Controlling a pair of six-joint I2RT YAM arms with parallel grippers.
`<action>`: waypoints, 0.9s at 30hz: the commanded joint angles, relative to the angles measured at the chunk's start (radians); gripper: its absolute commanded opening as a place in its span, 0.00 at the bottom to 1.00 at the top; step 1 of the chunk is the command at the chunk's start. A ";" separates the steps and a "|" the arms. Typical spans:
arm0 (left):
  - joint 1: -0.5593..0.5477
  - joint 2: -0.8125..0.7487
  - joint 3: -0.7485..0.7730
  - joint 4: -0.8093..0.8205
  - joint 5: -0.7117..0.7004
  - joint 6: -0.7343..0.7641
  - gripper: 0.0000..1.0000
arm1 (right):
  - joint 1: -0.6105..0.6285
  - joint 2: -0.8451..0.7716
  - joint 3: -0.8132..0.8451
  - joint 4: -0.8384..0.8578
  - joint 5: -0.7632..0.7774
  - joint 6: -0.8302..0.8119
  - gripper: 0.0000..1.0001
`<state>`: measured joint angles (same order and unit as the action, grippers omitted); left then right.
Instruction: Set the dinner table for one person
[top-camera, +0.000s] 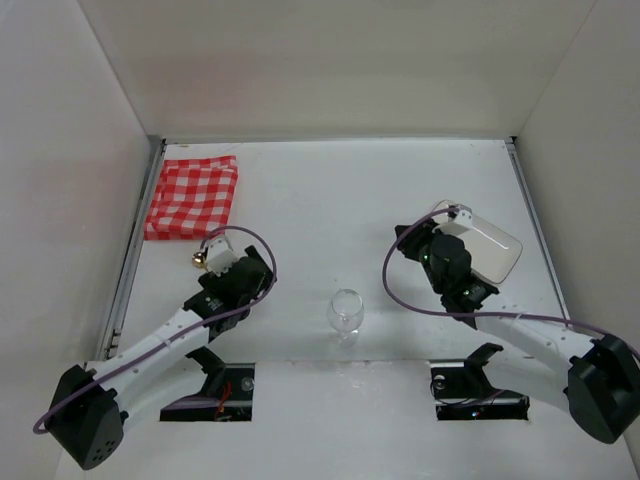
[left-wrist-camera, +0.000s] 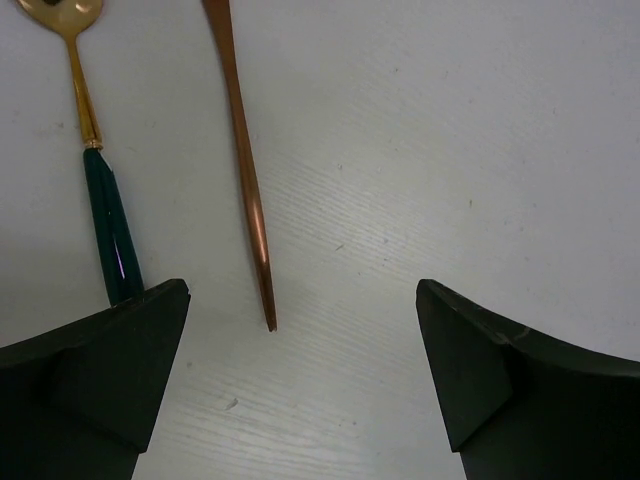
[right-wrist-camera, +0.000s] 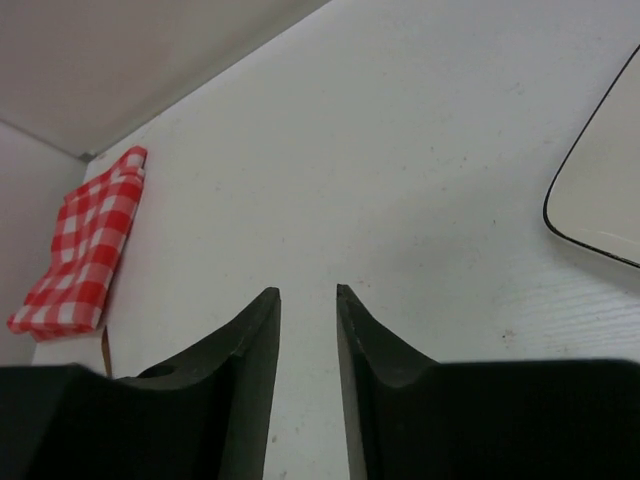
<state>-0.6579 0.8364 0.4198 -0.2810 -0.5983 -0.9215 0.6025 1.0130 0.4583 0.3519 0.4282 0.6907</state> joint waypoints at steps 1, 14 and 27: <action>0.028 0.030 0.079 -0.001 -0.054 0.029 1.00 | 0.000 0.021 0.013 0.042 0.009 -0.003 0.39; 0.283 0.026 0.142 0.265 0.028 0.251 1.00 | 0.006 -0.016 0.002 0.047 -0.028 -0.008 0.12; 0.727 0.397 0.364 0.416 0.256 0.202 0.38 | -0.014 0.012 0.014 0.039 -0.091 -0.014 0.15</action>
<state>-0.0090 1.1790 0.7158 0.0704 -0.3962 -0.7006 0.5961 1.0416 0.4580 0.3519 0.3576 0.6846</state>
